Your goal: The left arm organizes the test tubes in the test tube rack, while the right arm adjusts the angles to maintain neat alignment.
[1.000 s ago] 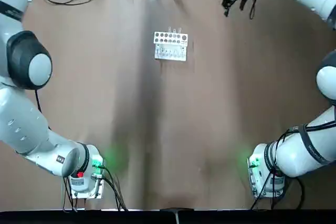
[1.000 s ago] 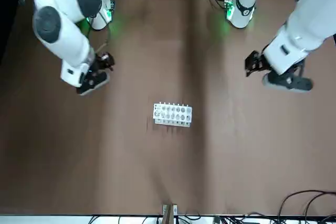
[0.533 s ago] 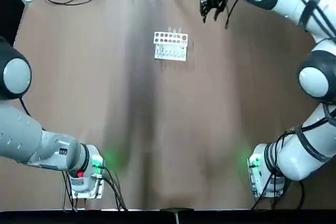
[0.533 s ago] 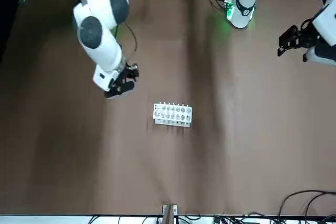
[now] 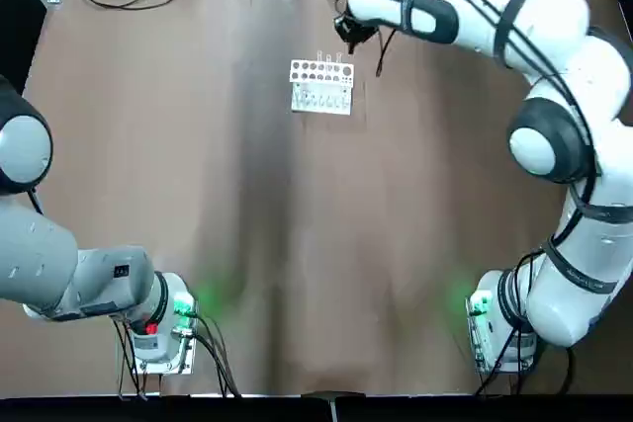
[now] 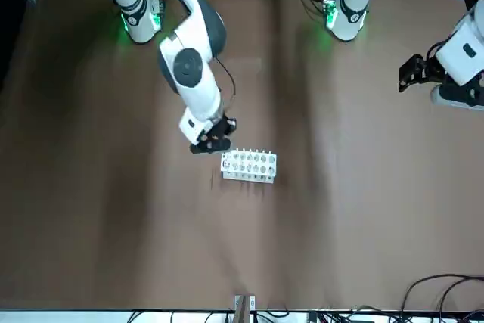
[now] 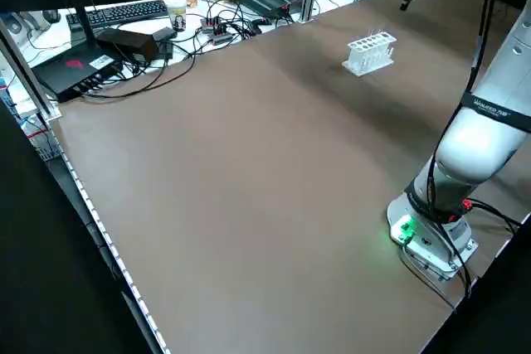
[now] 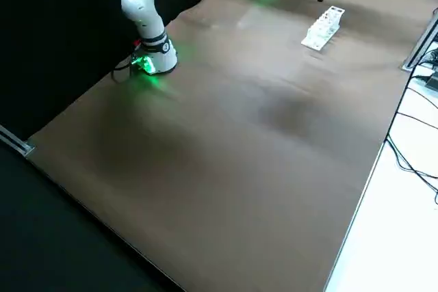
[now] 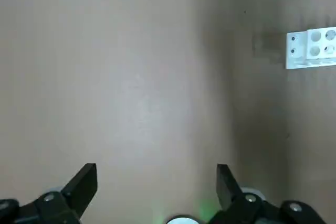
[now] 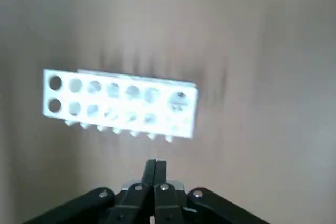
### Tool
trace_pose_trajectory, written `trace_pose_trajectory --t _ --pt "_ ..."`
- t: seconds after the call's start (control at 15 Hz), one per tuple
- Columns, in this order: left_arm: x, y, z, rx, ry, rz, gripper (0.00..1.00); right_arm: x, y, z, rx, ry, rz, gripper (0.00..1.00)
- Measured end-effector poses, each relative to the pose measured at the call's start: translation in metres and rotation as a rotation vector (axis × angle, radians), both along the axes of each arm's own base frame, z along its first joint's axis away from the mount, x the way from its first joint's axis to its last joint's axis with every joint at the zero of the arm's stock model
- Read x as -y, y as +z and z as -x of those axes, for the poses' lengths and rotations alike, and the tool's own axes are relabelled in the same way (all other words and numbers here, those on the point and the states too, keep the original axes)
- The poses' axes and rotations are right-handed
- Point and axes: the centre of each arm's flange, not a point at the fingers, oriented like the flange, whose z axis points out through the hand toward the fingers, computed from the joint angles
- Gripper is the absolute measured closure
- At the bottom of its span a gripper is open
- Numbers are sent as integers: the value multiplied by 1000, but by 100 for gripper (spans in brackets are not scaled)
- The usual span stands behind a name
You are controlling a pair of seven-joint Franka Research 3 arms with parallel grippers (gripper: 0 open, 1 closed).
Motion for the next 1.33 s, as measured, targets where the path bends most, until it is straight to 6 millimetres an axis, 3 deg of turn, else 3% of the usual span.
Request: trace_pose_trajectory --t 0.07,0.13,0.6,0.87,1.33 --pt "5 -2 0 0 -7 -1 0 -20 -15 -2 34 -19 -27 99" --pt "4 -3 0 -1 -6 -1 0 -27 -23 -2 45 -23 -36 99" --pt "-7 -5 -3 -1 16 -5 0 -51 -74 -7 100 -67 -83 99" --pt "-17 -16 -13 1 33 0 0 -55 -78 -4 96 -64 -80 99" --pt "-20 -15 -13 10 37 -1 0 -55 -88 -6 95 -72 -77 99"
